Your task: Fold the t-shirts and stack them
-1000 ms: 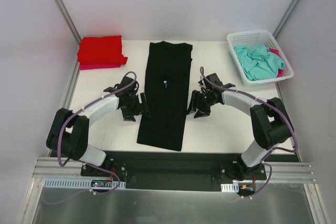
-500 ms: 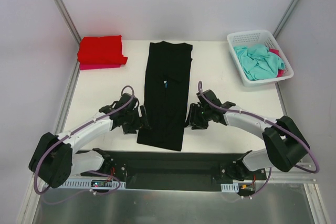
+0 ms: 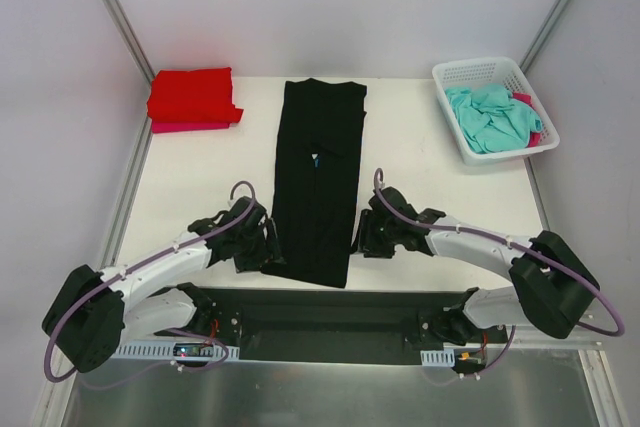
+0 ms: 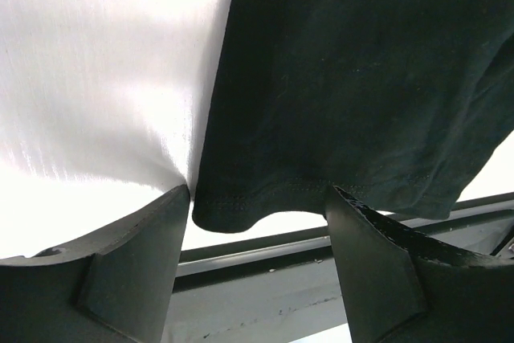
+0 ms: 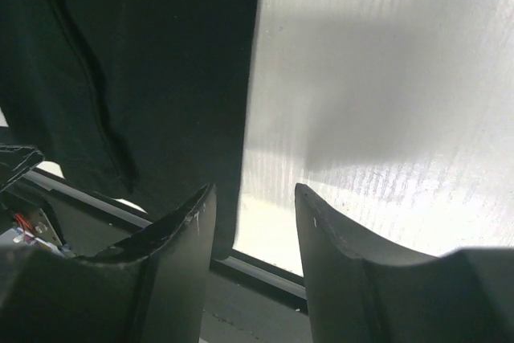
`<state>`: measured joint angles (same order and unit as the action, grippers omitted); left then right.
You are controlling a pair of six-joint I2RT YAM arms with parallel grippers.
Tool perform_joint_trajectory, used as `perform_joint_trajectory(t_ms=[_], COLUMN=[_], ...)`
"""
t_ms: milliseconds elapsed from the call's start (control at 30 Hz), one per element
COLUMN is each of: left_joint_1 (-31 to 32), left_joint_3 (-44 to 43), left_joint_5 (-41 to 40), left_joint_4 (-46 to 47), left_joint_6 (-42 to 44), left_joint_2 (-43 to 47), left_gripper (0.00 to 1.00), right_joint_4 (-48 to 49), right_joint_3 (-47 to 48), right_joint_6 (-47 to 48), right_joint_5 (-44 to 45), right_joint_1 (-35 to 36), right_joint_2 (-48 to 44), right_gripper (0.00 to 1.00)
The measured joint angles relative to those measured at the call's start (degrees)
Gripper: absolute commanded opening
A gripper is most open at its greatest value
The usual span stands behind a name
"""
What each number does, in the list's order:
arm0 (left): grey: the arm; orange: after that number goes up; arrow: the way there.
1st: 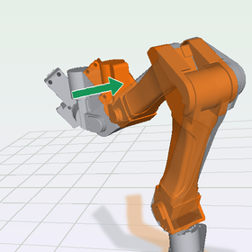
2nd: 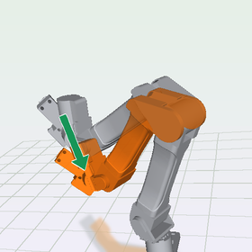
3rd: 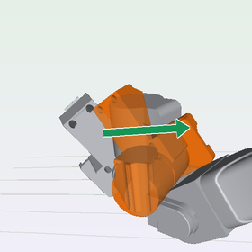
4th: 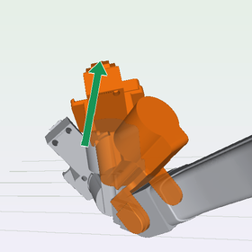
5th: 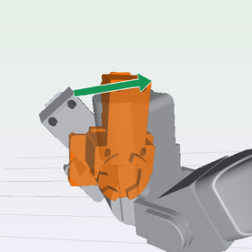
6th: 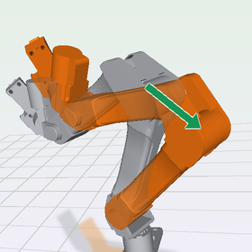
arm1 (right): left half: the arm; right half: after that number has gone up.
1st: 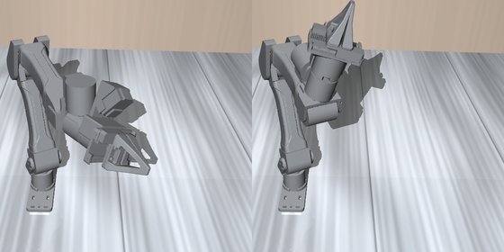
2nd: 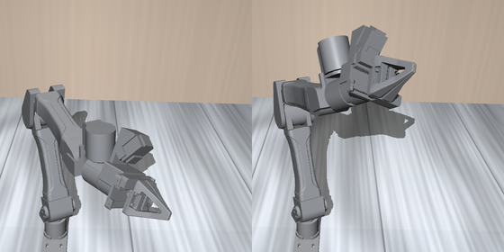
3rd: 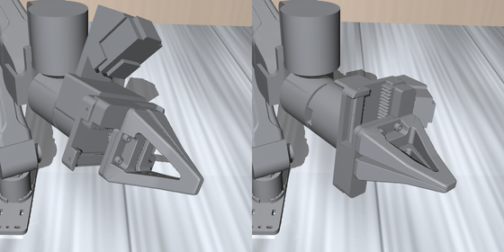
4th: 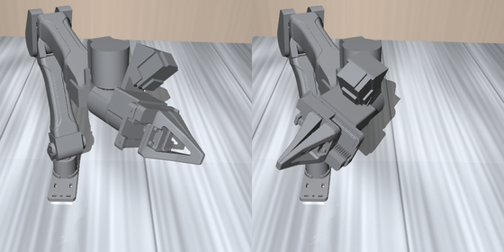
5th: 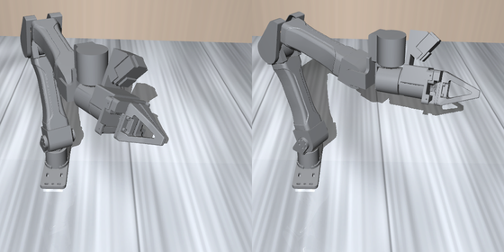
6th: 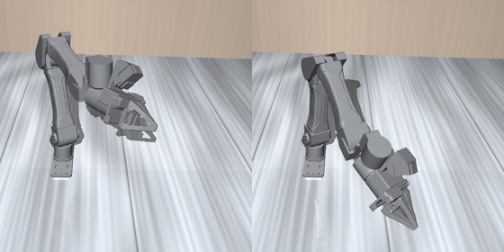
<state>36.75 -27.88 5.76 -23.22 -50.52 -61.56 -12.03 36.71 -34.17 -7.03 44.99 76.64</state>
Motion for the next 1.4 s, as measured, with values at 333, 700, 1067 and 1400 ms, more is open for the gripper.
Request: perform_joint_trajectory(t_ms=[333, 700, 1067, 1400], left_joint_1=[1.6, 2.3, 2.3, 2.3], left_joint_3=[3.5, 3.9, 1.0, 1.0], left_joint_5=[-1.2, -3.0, -6.5, -7.4], left_joint_4=[-1.8, -2.3, -2.4, -2.5], left_joint_6=[-3.3, -4.2, -2.5, -2.6], left_joint_2=[5.7, 5.5, 1.0, 0.8], left_gripper=[0.42, 0.43, 0.22, 0.00], right_joint_4=[1.3, 2.4, 2.4, 2.8], right_joint_3=[-0.7, 0.0, 0.5, 0.9], right_joint_6=[-2.3, -2.8, -2.7, -4.1], right_joint_5=[2.3, 2.3, 2.3, 1.9], right_joint_1=[2.0, 3.2, 3.2, 3.6], right_joint_2=[0.7, 3.5, 3.8, 4.4], right_gripper=[0.47, 0.46, 0.47, 0.51])
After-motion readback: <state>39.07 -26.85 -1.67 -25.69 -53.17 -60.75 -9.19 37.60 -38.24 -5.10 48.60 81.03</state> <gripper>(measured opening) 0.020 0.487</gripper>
